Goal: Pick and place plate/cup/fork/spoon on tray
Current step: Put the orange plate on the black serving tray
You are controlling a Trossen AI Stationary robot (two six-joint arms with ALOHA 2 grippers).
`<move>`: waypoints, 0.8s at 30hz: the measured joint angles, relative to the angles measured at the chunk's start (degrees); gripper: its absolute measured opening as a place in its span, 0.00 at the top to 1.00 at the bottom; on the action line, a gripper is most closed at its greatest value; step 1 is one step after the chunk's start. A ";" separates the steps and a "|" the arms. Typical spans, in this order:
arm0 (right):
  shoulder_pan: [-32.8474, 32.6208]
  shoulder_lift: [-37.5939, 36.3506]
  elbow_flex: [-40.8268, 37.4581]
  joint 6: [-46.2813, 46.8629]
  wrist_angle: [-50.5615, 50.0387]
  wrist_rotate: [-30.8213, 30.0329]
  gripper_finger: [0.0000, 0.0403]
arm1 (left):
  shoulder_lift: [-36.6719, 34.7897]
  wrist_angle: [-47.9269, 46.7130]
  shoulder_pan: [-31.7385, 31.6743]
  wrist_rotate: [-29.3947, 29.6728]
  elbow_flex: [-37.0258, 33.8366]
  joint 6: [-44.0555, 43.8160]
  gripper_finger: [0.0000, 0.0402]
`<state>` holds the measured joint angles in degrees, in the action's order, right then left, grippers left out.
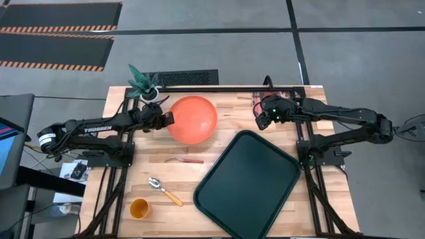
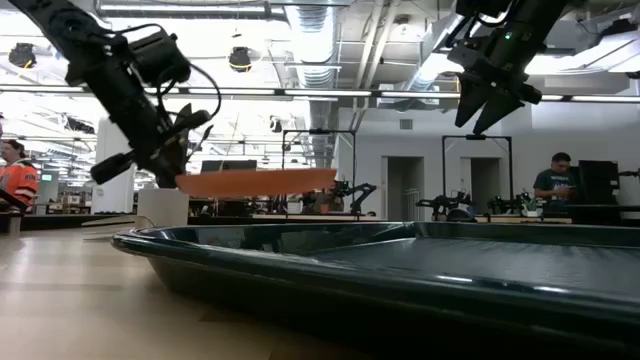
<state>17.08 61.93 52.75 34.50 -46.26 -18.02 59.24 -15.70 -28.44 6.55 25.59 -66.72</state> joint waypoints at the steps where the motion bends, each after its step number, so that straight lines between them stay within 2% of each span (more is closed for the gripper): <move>1: 0.00 0.00 0.00 0.00 -0.02 -0.02 0.35 | 0.00 0.01 0.50 -0.05 0.73 0.02 1.00; 7: 1.33 0.00 0.00 -0.44 -0.02 -0.09 0.35 | -0.02 0.03 5.34 -0.65 4.80 0.04 1.00; 15: 3.41 -0.22 0.00 -0.46 0.07 0.52 0.35 | -0.02 0.16 15.03 -0.04 9.48 -1.55 1.00; 24: 4.92 -0.22 -0.02 -0.42 2.91 6.82 0.35 | 2.51 1.54 24.63 3.25 11.44 -6.23 1.00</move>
<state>22.00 61.71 52.73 34.09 -43.35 -11.20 61.75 -14.16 -3.81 9.80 37.04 -72.95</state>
